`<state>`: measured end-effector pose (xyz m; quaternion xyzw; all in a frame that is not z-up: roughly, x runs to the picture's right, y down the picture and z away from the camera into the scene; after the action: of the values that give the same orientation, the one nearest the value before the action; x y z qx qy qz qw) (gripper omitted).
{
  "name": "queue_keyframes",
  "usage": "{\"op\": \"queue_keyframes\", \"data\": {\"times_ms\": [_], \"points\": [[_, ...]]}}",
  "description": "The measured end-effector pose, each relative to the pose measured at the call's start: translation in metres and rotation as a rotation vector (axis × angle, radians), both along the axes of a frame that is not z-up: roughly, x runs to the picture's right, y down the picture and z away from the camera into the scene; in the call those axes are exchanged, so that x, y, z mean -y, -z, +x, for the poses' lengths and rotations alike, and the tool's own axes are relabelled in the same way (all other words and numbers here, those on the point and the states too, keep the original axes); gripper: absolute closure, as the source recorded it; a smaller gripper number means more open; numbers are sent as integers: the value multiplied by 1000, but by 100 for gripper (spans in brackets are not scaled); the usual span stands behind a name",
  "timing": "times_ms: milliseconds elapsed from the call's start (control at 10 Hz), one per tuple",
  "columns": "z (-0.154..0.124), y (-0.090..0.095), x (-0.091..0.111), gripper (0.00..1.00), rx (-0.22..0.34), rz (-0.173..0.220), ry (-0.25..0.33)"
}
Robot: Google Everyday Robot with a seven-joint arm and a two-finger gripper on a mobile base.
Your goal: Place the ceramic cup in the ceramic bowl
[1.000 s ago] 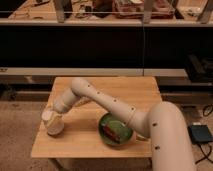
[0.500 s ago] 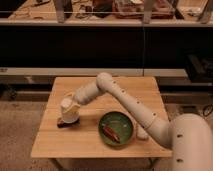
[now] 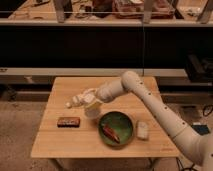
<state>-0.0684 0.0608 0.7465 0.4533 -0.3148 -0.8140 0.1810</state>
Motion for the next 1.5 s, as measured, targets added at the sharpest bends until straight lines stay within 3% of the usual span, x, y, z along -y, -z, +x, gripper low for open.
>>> {"op": "queue_keyframes", "data": {"times_ms": [400,800,1200,1500], "points": [[68,10,-31,100,-99,-43,-59],[118,20,-67,97,-148,-64,-146],[141,26,-95,58,-167,-78,-169],[142,25,-96,27,-169,-43,-168]]}}
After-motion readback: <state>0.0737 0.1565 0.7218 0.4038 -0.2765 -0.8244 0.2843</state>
